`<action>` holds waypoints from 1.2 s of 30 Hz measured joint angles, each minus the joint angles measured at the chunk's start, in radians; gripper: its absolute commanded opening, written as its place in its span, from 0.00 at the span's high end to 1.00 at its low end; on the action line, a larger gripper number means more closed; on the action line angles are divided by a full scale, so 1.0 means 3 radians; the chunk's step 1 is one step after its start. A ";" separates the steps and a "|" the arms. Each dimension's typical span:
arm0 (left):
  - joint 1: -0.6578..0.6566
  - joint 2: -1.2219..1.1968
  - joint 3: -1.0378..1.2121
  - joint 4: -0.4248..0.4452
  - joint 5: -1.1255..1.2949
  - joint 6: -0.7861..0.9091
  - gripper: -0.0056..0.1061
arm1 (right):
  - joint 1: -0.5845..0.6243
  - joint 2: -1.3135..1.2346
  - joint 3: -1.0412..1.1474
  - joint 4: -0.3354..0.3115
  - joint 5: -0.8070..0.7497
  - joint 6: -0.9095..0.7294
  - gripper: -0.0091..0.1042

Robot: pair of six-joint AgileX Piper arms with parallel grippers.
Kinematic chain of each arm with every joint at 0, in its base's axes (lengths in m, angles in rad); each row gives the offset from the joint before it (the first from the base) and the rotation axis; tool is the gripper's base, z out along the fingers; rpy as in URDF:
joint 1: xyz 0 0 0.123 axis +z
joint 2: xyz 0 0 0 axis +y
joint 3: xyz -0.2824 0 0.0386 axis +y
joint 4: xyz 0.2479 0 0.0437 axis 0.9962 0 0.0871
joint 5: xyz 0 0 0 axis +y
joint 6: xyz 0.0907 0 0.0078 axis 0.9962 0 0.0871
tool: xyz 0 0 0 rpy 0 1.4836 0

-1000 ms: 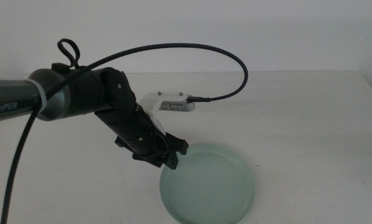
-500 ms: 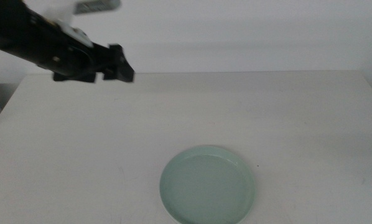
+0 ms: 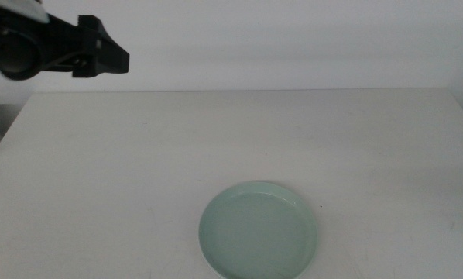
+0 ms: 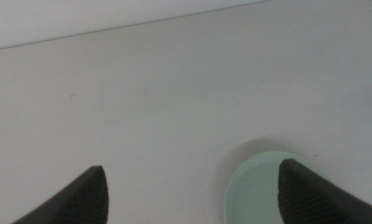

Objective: Stack the three bowls on top of each other.

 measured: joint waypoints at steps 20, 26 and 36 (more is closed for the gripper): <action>0.0000 -0.0943 0.0373 0.0233 -0.0219 -0.0230 0.02 | 0.0000 0.0708 -0.0194 -0.0784 -0.0654 0.1332 0.48; 0.0000 -0.1065 0.0420 0.0469 -0.0239 -0.0230 0.02 | -0.0020 0.1036 -0.0513 -0.1512 -0.0683 0.1894 0.49; 0.0000 -0.1806 0.1016 0.0689 -0.0499 -0.0234 0.02 | -0.0791 0.0884 -0.0563 -0.1733 -0.0391 0.1905 0.55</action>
